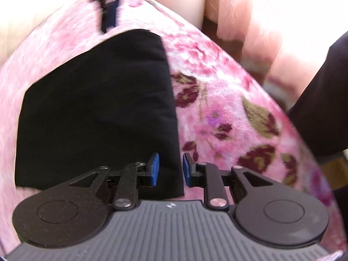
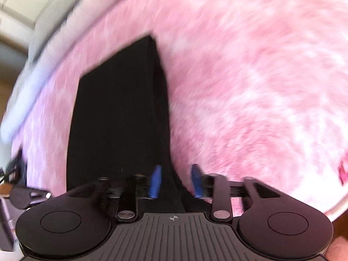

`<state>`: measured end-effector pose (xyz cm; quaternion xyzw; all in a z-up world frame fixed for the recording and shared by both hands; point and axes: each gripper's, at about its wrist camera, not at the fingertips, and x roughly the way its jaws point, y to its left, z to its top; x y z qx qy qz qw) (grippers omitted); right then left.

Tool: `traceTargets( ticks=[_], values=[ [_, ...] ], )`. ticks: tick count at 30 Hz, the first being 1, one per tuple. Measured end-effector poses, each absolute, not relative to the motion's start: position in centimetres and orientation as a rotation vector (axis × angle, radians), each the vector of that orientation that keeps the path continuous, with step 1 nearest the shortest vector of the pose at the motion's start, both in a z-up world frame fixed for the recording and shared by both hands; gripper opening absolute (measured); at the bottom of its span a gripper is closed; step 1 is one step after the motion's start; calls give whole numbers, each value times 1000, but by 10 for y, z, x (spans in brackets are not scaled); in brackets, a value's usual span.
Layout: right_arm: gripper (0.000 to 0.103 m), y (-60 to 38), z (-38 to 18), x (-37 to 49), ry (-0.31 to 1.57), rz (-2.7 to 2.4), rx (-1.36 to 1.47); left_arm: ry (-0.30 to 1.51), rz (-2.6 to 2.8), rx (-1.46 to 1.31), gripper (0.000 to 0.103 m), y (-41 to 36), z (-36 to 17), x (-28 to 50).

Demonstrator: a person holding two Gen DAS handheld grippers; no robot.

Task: Fold clothes

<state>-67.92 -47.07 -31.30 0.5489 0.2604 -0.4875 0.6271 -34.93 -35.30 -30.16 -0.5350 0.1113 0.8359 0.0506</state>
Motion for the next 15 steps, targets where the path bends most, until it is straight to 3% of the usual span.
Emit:
traceTargets(
  ticks=[2,4,8,10,12,15],
  values=[
    [52,-441,-306,-674,511,-1218,1232,372,2599,-1615,39,-369,-287,-335],
    [54,-413,-305,-664,440,-1301,1239,601,2620,-1635,60,-385,-282,-315],
    [56,-365,-309,-647,280,-1434,1358,1144,2462,-1613,62,-425,-317,-300],
    [57,-350,-320,-645,192,-1444,1454,1224,2441,-1569,60,-452,-330,-305],
    [58,-338,-332,-636,93,-1459,1518,1119,2526,-1561,59,-486,-326,-317],
    [59,-334,-352,-622,-28,-1500,1542,752,2742,-1582,58,-538,-304,-340]
  ],
)
